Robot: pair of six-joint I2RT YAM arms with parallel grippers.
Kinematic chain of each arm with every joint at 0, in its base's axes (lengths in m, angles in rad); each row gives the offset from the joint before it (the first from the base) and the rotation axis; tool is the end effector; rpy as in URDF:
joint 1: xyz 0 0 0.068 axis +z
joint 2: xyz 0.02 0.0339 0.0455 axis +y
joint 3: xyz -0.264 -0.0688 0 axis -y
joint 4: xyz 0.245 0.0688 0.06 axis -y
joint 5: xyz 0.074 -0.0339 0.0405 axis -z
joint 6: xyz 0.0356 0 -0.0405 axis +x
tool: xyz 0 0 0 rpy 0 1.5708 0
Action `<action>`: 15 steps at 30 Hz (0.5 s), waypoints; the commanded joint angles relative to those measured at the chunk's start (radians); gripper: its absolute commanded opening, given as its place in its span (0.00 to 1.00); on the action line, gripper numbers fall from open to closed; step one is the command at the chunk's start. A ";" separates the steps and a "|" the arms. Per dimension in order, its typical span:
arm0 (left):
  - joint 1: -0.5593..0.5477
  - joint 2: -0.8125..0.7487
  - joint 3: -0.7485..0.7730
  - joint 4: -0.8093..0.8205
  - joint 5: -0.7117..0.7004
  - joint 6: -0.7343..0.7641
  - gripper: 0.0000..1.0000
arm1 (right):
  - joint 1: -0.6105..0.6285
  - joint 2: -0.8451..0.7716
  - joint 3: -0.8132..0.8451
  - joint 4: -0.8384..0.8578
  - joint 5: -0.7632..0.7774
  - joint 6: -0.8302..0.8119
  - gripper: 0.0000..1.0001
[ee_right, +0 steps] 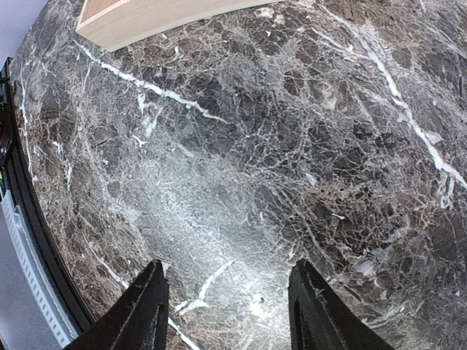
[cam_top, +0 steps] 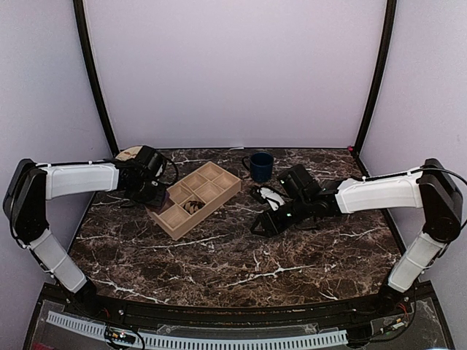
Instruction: Roll the socks
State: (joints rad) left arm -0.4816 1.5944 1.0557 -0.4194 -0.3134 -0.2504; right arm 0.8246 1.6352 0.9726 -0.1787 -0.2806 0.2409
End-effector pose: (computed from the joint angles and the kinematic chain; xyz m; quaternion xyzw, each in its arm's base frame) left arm 0.2970 -0.1428 0.2150 0.0619 0.9409 0.0323 0.3314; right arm 0.2230 0.2557 0.1929 -0.3139 0.8716 0.2919 0.2379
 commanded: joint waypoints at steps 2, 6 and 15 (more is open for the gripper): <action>0.005 0.042 0.007 -0.004 -0.008 0.020 0.00 | -0.006 0.012 0.011 0.032 -0.011 -0.006 0.52; 0.006 0.072 0.019 -0.004 -0.019 0.029 0.00 | -0.006 0.015 0.011 0.029 -0.011 -0.009 0.52; 0.005 0.163 0.086 -0.041 0.008 0.030 0.00 | -0.007 0.030 0.023 0.020 -0.004 -0.023 0.52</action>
State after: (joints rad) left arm -0.4816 1.7103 1.1023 -0.4232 -0.3218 -0.2295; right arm 0.8246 1.6478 0.9726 -0.1795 -0.2871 0.2371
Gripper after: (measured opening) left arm 0.171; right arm 0.524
